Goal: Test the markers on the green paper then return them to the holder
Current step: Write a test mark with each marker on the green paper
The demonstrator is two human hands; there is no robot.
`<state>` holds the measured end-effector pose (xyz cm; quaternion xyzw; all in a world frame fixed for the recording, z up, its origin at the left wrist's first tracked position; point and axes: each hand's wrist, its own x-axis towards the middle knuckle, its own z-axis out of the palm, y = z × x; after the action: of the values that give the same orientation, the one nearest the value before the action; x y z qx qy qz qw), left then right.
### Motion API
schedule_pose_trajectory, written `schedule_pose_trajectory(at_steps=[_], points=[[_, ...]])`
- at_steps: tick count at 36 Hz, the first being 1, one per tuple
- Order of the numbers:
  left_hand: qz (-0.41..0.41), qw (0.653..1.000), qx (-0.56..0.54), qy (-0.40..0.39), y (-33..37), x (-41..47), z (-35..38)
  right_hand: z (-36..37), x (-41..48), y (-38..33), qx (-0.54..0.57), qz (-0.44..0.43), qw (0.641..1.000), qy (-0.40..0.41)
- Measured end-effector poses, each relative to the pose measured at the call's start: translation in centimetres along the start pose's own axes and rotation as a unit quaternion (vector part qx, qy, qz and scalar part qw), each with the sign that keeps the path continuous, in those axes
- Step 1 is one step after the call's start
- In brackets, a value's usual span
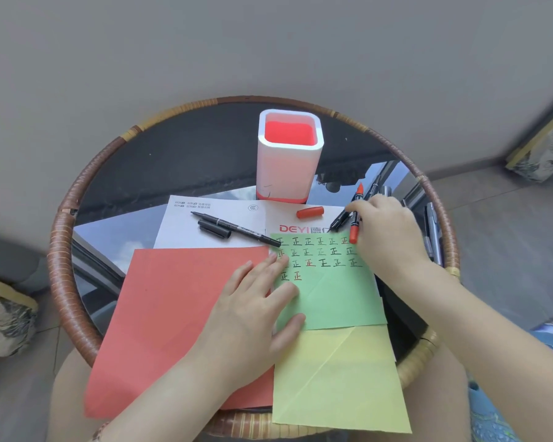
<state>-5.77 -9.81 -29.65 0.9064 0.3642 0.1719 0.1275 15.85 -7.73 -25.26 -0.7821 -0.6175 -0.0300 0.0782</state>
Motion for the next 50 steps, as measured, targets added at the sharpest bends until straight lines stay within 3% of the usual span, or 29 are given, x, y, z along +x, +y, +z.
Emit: schedule_pose_trajectory(at_steps=[7, 16, 23, 29, 34, 42, 47, 50], points=[[-0.001, 1.000, -0.014, 0.010, -0.1, 0.1, 0.1, 0.3, 1.0, -1.1, -0.062, -0.017, 0.998, -0.008], [-0.001, 1.000, -0.017, 0.017, 0.0, 0.1, 0.2, 0.7, 1.6, -1.4, -0.014, -0.043, 0.998, 0.032], [-0.003, 1.000, -0.021, 0.020, 0.0, 0.0, 0.1, 0.9, 2.4, -2.1, 0.005, -0.087, 0.996, 0.021], [-0.003, 0.999, -0.025, 0.019, -0.1, 0.0, 0.2, -0.1, 3.1, 0.2, 0.047, -0.042, 0.997, 0.052], [-0.002, 1.000, -0.025, 0.017, -0.1, 0.0, 0.2, -1.5, 4.9, 5.0, 0.019, 0.009, 1.000, 0.022], [-0.004, 1.000, -0.022, 0.015, -0.1, 0.0, 0.1, -1.7, 5.1, 5.7, -0.052, -0.136, 0.984, -0.101], [-0.003, 1.000, -0.026, 0.016, -0.1, 0.0, 0.1, -1.5, 5.0, 5.0, -0.087, -0.175, 0.978, -0.075], [-0.003, 0.999, -0.029, 0.019, -0.1, 0.0, 0.2, -1.3, 5.0, 5.5, -0.133, -0.244, 0.961, -0.005]])
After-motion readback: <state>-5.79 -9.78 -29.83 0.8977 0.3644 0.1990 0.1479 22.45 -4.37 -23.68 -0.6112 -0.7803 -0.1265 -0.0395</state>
